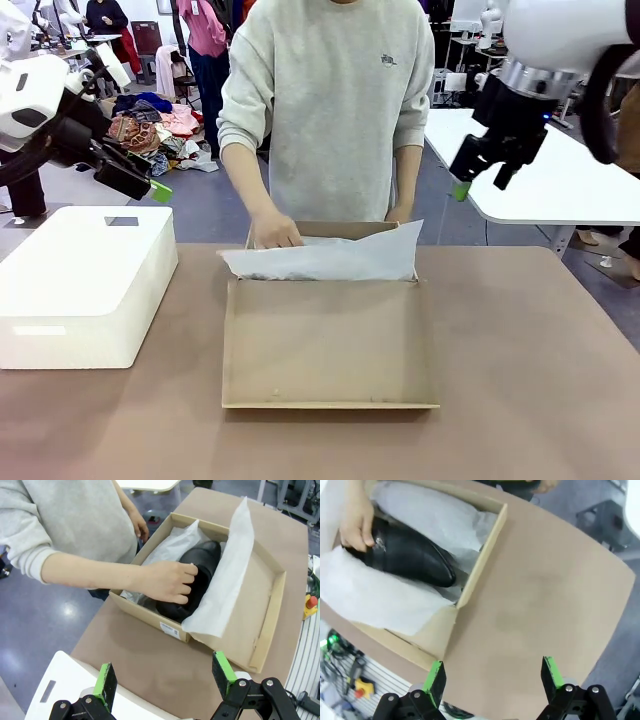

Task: Pack the shoes into the box.
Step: Close the Shoes Box.

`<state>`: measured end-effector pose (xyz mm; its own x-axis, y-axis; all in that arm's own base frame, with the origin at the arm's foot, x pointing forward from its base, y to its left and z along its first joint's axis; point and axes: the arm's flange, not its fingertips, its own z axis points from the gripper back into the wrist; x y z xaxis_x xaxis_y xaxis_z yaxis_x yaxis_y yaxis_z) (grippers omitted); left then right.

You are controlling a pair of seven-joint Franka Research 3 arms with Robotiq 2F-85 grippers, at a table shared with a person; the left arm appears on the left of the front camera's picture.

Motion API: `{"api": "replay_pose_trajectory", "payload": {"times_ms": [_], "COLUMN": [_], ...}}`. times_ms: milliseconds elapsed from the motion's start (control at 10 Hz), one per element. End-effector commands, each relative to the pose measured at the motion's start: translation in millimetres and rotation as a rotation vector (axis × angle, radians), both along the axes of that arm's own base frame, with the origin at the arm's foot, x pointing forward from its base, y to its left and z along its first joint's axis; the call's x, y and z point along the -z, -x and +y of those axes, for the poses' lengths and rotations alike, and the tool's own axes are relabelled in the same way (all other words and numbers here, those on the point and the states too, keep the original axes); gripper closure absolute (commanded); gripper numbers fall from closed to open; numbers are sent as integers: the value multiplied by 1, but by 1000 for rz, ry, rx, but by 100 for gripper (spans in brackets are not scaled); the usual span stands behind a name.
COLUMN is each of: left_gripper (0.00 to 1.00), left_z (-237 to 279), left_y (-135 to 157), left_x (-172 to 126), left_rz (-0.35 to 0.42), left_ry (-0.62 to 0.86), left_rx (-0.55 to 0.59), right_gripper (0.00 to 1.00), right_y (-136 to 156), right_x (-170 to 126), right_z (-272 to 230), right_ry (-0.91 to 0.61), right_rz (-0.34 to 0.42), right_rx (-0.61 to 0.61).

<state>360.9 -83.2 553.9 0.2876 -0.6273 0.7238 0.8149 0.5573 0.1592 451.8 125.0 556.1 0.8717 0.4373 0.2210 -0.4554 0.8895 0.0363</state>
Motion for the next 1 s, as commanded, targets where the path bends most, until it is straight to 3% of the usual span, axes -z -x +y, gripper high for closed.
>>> {"api": "replay_pose_trajectory", "payload": {"times_ms": [0,100,300,400,900], "left_gripper": [0,0,0,0,0], "left_z": [1,1,1,1,1], "left_y": [0,0,0,0,0], "left_x": [2,2,2,2,2], "left_rz": [-4,-4,-4,-4,-4], "left_ry": [12,12,12,12,12], "left_rx": [16,16,16,16,16], "right_gripper": [0,0,0,0,0], "right_y": [8,9,9,5,5], "right_x": [16,22,31,21,21], "right_z": [-28,-37,-46,-38,-38], "right_ry": [-64,-100,-104,-46,-46], "right_rz": [-42,-59,-66,-49,-49], "right_rx": [-158,-234,-276,-195,-195]}}
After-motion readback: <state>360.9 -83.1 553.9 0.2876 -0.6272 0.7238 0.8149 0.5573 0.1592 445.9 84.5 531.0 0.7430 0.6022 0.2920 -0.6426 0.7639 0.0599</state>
